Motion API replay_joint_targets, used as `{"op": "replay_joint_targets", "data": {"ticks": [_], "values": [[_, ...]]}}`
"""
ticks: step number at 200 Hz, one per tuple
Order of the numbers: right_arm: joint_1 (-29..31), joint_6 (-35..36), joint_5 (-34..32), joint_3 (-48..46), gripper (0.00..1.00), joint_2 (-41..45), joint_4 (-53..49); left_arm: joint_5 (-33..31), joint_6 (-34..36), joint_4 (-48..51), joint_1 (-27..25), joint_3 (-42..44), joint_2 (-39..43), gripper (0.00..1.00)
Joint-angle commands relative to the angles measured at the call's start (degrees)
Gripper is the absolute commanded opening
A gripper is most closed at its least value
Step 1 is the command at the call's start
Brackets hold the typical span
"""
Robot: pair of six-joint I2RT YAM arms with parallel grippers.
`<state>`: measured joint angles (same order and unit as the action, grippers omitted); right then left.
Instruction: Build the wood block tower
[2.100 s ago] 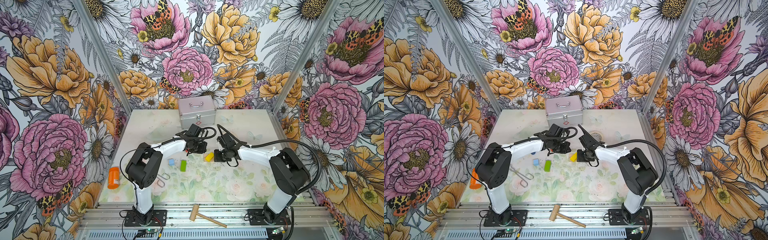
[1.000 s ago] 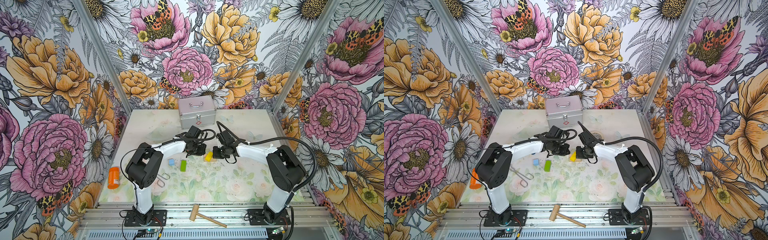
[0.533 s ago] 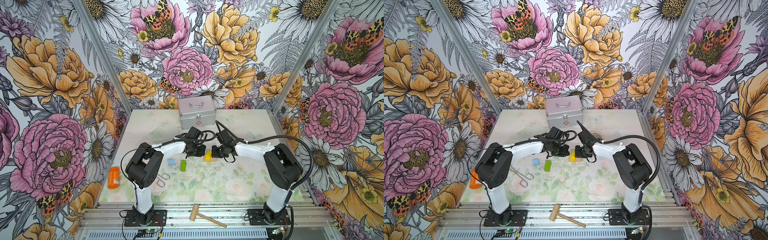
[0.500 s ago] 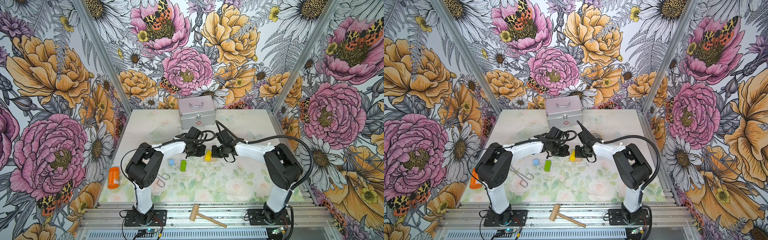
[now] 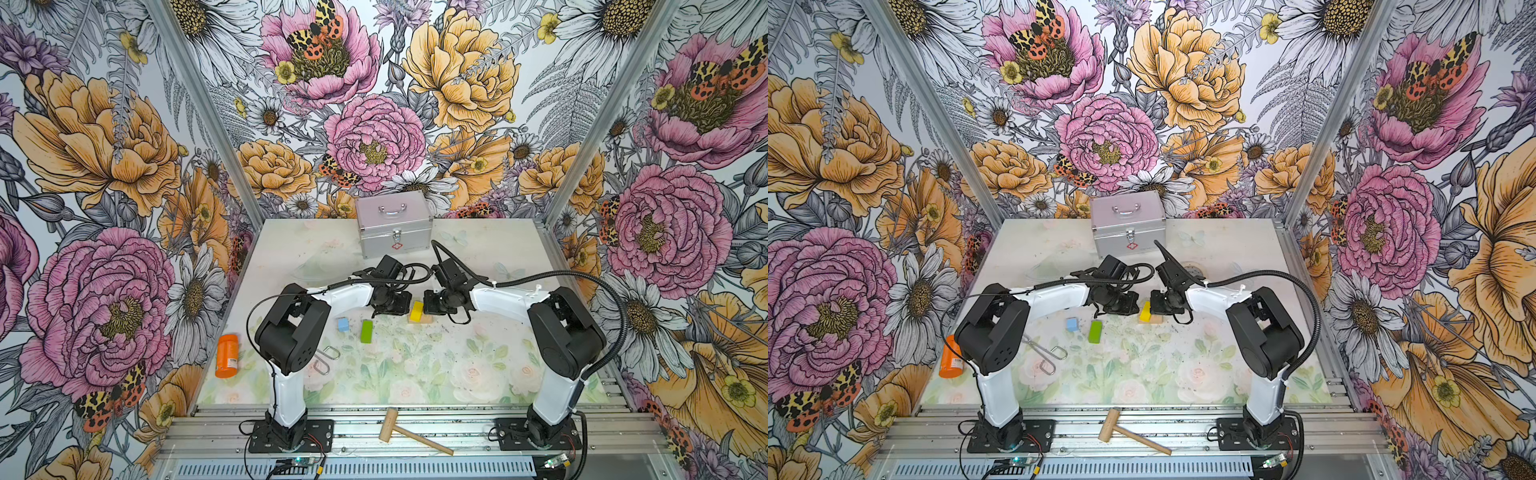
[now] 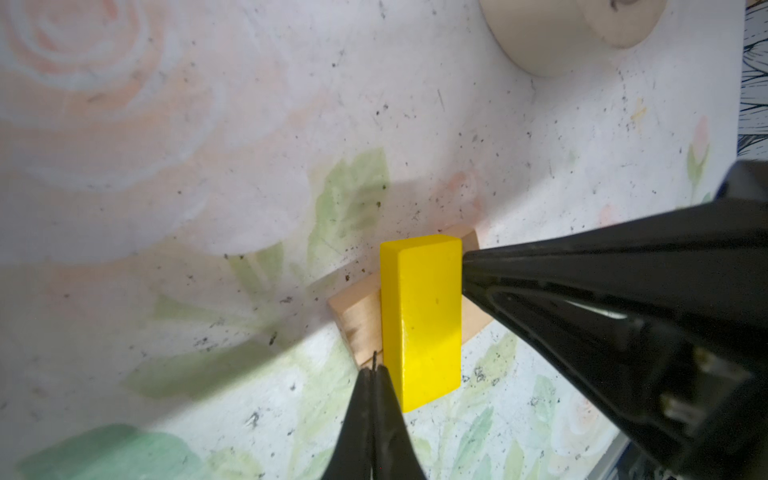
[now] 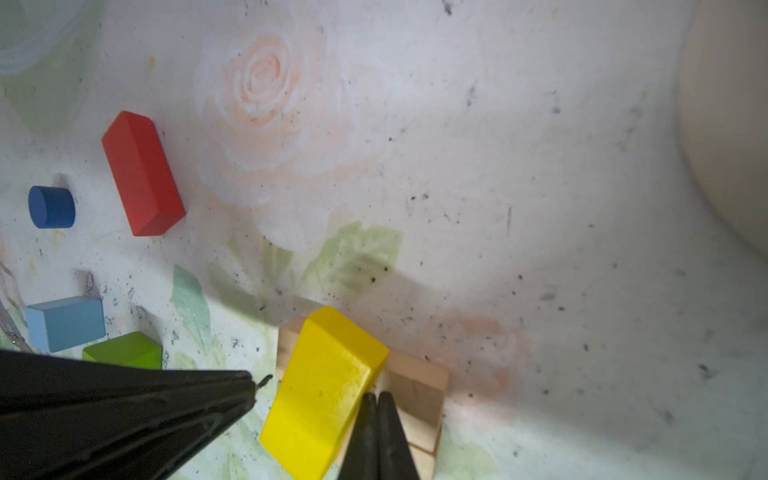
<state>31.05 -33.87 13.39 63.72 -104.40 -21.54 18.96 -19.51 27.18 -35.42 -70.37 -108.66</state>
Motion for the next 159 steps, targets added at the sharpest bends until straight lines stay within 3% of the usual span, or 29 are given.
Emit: {"op": "replay_joint_targets", "data": {"ticks": [1, 159], "values": [[-0.24, -0.29, 0.57, 1.72, 0.00, -1.23, 0.92, 0.90, 0.35, -0.06, -0.65, 0.58, -0.06, 0.02], [-0.10, -0.81, 2.14, 2.08, 0.00, -1.71, 1.67, 1.23, -0.11, -0.04, -1.93, 1.64, 0.03, 0.02]]}}
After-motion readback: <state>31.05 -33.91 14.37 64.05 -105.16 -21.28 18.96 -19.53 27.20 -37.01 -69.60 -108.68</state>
